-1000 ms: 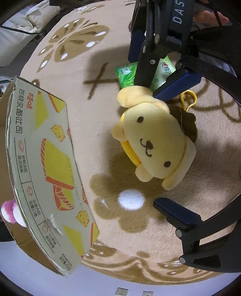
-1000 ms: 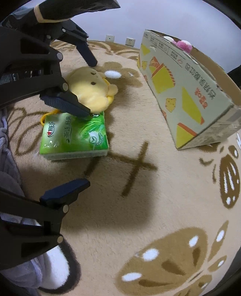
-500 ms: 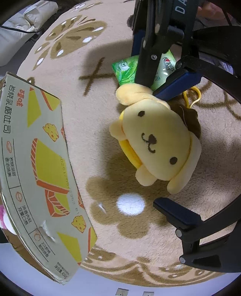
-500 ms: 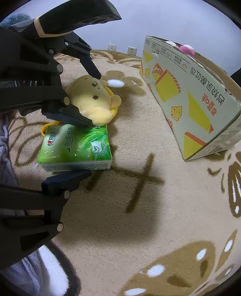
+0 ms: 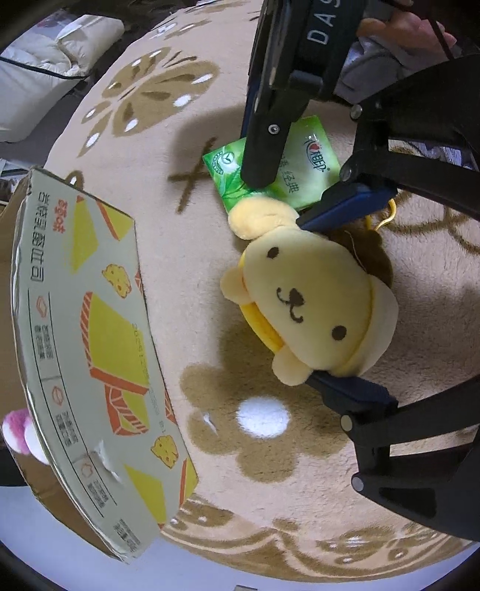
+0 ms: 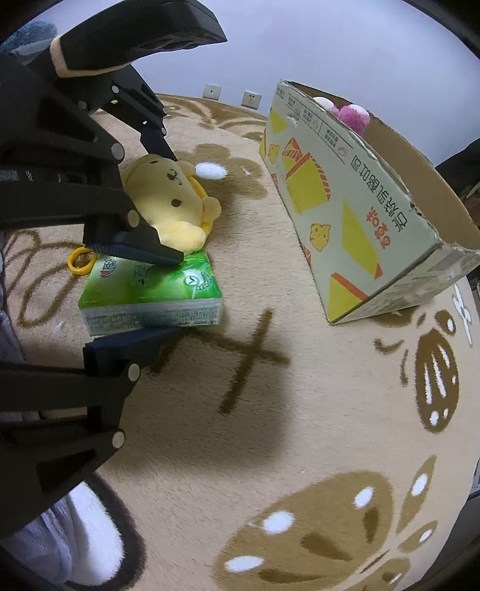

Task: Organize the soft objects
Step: 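Grasp the yellow dog plush with the left tool while the right tool grasps the green tissue pack, then carry the yellow plush and green tissue pack into the box and open both tools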

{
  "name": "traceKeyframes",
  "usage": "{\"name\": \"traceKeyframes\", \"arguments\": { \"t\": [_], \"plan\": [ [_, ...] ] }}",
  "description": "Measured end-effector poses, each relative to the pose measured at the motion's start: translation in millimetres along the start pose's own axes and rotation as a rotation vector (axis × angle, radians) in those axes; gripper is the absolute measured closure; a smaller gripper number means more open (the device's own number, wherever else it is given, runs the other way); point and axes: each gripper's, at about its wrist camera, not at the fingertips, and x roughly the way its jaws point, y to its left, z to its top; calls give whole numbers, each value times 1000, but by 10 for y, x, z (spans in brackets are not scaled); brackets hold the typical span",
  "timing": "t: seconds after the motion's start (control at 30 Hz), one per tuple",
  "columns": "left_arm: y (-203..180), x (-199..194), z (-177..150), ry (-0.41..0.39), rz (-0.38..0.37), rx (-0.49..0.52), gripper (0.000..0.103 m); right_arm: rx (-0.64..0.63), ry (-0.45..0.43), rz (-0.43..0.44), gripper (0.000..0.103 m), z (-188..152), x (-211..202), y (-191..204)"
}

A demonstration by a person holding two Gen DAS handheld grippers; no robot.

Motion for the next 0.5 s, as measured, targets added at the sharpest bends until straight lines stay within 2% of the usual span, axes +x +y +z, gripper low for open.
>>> {"name": "traceKeyframes", "arguments": {
  "t": [0.13, 0.3, 0.5],
  "plan": [
    [-17, -27, 9, -6, 38, 2, 31, -4, -3, -3, 68, -6, -7, -9],
    [75, -99, -53, -10, 44, -10, 31, -13, -12, -11, 68, -3, -11, 12],
    [152, -195, -85, -31, 101, -28, 31, -22, -29, -18, 69, -16, -54, 16]
  ]
}}
